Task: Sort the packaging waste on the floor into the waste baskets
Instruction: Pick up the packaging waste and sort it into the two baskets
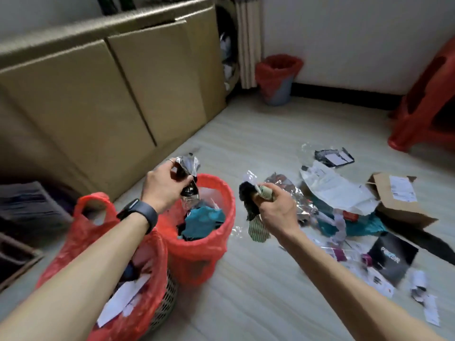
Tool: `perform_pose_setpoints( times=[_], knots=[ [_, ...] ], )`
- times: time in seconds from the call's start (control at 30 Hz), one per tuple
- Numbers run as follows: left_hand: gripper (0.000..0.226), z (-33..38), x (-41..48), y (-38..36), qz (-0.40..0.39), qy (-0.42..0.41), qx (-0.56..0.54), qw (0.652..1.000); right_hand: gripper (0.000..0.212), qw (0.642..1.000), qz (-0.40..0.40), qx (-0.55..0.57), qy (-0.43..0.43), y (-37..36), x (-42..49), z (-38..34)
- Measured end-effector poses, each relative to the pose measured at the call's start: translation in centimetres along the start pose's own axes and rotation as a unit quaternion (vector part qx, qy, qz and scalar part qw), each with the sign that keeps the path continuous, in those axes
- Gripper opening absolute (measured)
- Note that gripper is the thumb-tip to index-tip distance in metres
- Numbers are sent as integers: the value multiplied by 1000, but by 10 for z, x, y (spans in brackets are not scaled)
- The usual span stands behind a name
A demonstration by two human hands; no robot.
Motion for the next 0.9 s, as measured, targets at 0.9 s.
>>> perform_pose_setpoints(
  times=[0.9],
  knots=[
    [42,-202,43,-209,-291,92,242,921,33,771,-230,-571,164,-239,96,88]
  ],
)
Point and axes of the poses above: each hand's wrist, its own x-axis towards the middle knuckle, its own y-axis out of the back of the hand, z = x × y, the point moved 9 cm from there along x, towards the middle knuckle, and after that the axes turned 3 degrees about -x, right-handed, at the moved point
